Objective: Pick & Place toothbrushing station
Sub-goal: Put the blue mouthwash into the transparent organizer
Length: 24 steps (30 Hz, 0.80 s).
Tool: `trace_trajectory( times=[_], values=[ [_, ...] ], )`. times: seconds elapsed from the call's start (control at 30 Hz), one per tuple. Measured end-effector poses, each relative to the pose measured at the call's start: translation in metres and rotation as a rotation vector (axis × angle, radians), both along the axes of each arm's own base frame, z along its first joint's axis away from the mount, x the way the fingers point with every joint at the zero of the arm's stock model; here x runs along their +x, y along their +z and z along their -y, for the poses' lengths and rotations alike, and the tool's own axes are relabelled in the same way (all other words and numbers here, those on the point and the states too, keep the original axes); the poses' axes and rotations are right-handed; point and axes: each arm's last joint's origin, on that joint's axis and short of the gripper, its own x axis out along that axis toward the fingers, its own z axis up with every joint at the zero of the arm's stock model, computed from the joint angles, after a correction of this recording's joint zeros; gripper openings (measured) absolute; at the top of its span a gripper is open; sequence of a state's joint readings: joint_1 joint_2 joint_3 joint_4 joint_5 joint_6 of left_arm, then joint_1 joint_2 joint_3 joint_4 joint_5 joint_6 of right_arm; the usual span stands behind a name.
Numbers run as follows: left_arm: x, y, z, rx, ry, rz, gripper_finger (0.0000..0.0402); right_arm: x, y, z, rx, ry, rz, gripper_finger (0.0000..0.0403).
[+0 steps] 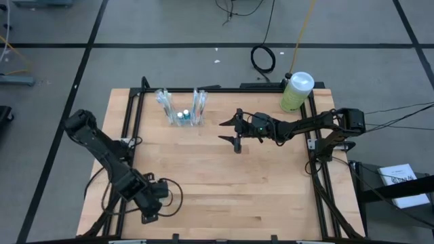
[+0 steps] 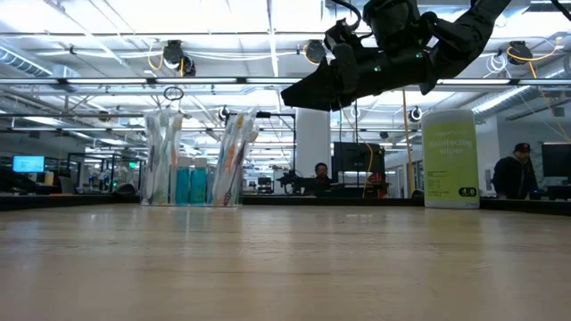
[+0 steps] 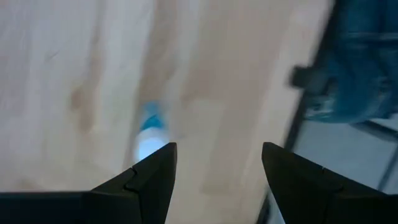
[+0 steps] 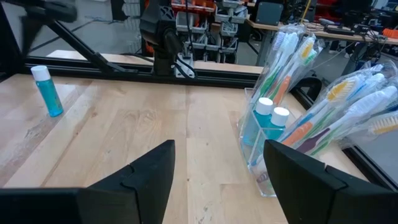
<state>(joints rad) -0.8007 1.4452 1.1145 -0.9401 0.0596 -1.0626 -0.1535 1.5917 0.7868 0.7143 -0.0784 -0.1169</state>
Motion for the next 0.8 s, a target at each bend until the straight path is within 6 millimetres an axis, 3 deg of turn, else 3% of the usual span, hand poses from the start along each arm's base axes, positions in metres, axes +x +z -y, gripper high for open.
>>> trace_trajectory(
  times=[0.27,0.8],
  values=[
    [-0.006,-0.015,-0.007,0.181,-0.018,-0.128,0.0241,0.0,0.0,0.0,-0.008,0.002,0.001,0.0238],
    [0.001,-0.033,0.0,0.249,-0.11,-0.145,0.0241,0.0,0.0,0.0,-0.012,0.002,0.0,0.0238]
  ],
)
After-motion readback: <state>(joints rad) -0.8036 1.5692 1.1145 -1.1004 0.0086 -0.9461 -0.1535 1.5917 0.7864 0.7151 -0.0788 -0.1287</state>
